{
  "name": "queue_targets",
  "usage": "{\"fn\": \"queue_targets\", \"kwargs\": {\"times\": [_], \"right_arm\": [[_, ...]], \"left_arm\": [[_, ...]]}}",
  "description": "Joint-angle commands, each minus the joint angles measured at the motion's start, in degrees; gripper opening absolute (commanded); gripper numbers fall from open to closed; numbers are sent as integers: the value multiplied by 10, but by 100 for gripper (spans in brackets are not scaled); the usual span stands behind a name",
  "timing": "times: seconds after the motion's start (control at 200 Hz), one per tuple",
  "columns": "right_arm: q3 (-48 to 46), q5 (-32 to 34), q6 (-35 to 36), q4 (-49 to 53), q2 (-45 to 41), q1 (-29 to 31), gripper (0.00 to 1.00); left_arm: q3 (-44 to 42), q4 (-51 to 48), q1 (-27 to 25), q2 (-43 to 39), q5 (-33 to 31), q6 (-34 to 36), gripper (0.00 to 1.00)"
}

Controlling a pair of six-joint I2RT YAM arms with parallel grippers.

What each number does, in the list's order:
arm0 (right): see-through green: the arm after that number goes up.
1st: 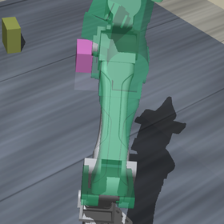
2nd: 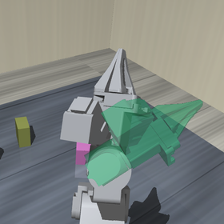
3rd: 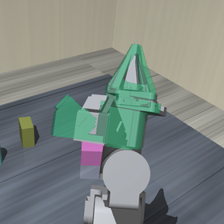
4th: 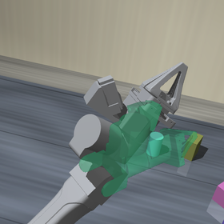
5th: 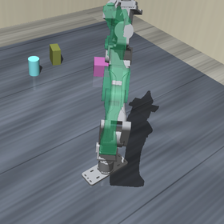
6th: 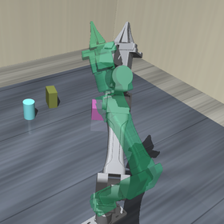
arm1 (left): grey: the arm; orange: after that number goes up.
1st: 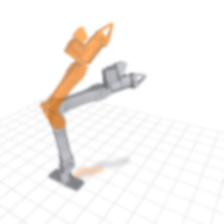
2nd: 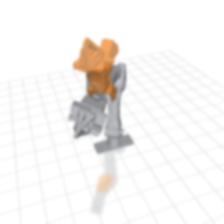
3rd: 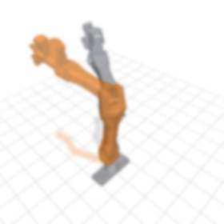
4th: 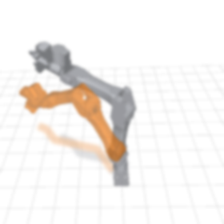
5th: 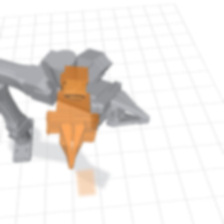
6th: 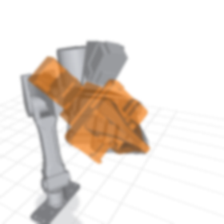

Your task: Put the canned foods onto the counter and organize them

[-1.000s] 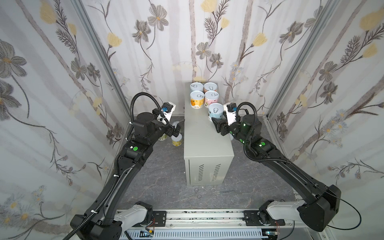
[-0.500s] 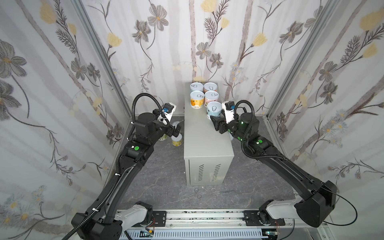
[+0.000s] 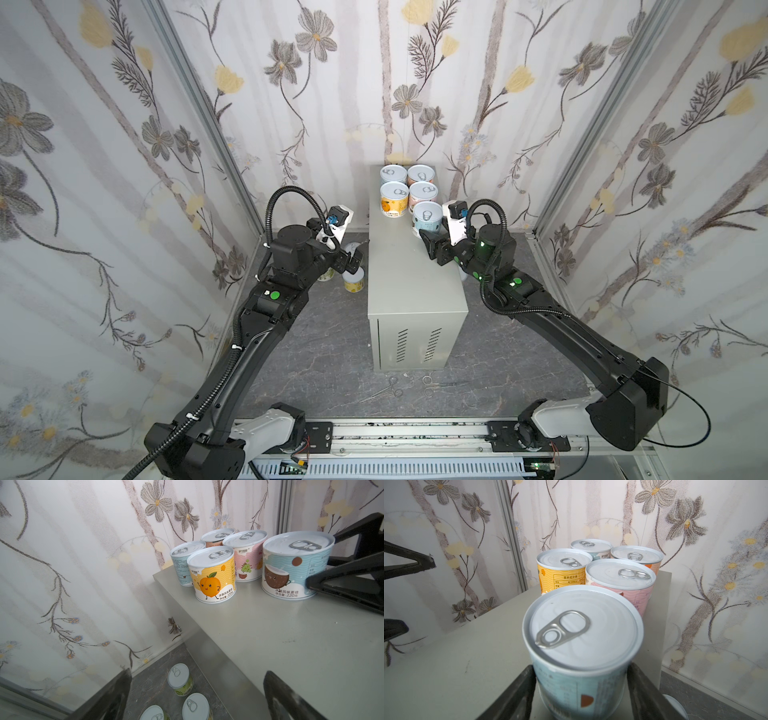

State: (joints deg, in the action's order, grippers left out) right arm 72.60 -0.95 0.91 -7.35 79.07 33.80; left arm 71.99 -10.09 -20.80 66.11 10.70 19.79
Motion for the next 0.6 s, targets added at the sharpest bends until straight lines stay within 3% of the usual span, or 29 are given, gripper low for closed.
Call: {"fn": "queue_targets", "kwargs": {"times": [0.0, 0.594], "right_arm": [[0, 9, 7, 31, 6, -1, 70], [1, 7, 19, 39, -1, -6, 71]], "left_arm": [[8, 17, 0, 3, 0, 9, 100], [11, 33, 0, 1, -2, -5, 100]]}}
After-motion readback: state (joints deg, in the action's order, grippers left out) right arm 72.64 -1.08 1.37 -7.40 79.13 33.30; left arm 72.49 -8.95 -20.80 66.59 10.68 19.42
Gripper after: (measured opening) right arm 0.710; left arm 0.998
